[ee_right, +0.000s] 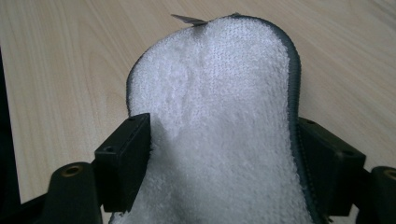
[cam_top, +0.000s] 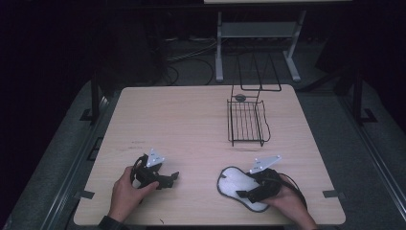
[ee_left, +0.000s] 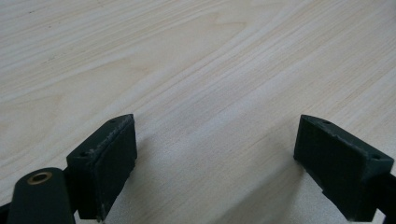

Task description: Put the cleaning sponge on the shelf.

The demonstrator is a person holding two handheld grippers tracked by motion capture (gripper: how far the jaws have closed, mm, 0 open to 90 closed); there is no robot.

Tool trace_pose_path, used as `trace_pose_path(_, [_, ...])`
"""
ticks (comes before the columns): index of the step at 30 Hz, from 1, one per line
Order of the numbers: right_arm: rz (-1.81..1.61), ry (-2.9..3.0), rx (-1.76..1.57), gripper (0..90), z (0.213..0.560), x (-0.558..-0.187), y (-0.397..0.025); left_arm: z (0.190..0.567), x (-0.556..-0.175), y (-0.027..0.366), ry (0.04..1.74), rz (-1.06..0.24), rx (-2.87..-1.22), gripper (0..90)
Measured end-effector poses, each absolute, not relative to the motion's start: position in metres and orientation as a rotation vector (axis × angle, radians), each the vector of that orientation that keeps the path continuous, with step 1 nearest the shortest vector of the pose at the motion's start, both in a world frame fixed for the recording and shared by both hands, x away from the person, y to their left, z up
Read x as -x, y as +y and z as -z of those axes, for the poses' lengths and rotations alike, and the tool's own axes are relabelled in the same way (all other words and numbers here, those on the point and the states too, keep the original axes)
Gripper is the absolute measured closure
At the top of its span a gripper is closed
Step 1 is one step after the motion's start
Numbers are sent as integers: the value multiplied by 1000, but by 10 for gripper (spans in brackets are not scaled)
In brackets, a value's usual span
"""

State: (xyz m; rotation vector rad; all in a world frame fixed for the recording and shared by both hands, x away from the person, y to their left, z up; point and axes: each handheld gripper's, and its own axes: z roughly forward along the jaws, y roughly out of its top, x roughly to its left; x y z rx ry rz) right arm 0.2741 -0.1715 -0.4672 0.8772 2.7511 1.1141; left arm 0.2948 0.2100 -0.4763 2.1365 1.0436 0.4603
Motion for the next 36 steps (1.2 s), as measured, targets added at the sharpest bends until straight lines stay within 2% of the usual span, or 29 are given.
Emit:
trace_pose_path(26, [-1288, 2600, -937, 615, 443, -274, -194, 476, -295, 210, 1044, -461, -2136, 124])
trace_pose_path(36, [-1375, 2557, -942, 710, 434, -272, -202, 476, -295, 210, 1044, -461, -2136, 124])
